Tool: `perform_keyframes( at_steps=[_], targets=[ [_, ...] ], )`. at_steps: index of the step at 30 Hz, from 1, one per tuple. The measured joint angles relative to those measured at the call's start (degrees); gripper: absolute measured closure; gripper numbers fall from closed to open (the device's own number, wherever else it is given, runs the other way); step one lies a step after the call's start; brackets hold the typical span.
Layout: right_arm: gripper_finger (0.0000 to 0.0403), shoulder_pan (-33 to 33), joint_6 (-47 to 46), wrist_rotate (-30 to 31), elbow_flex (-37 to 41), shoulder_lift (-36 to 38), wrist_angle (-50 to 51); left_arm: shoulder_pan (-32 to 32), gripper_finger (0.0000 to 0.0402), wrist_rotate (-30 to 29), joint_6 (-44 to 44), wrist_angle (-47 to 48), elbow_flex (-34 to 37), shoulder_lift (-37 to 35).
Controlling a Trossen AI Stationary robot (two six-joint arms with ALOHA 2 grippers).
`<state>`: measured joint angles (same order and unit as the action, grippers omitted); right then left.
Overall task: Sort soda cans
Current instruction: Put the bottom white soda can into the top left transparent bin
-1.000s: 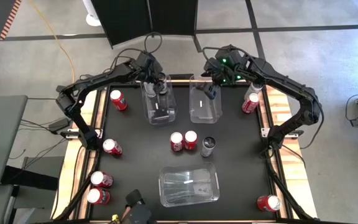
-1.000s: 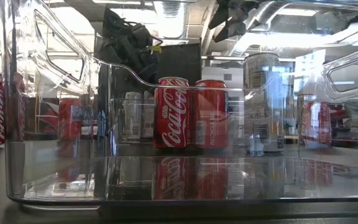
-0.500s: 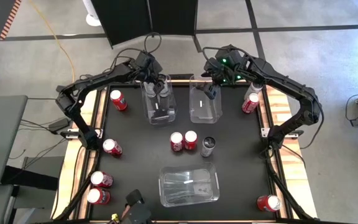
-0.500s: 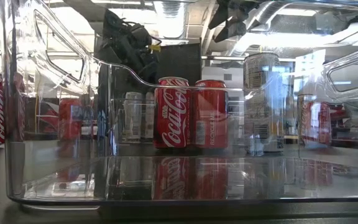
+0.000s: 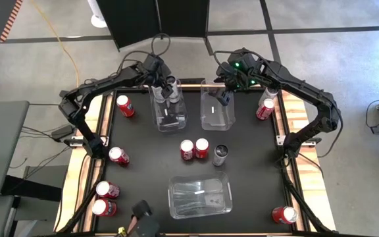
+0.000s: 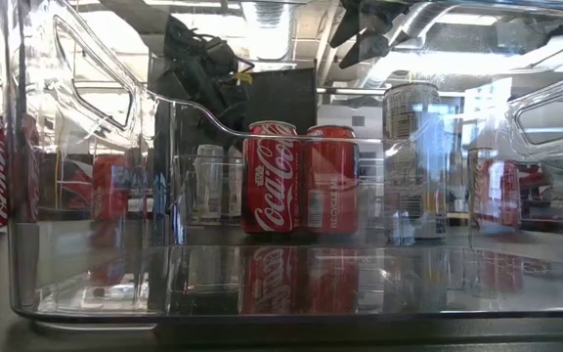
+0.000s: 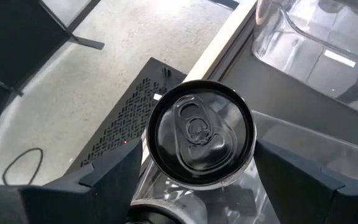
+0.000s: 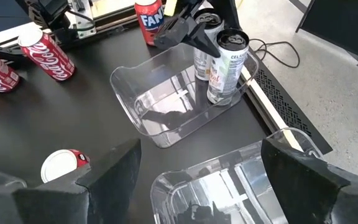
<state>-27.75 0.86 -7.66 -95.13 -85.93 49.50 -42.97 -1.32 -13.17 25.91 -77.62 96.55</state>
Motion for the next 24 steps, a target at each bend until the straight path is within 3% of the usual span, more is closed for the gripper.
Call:
perform_keyframes(
  at_steps=[13, 24],
  targets=[
    [0.0056, 0.0, 0.1, 0.0, 0.0, 0.0, 0.0, 1.3, 0.0097, 1.4, -5.0, -3.4, 0.0, 0.0],
    [0.0056, 0.0, -0.7, 0.0, 0.0, 0.0, -0.4, -0.8, 0.0097, 7.8, -4.6, -3.1, 0.0, 0.1]
  ],
)
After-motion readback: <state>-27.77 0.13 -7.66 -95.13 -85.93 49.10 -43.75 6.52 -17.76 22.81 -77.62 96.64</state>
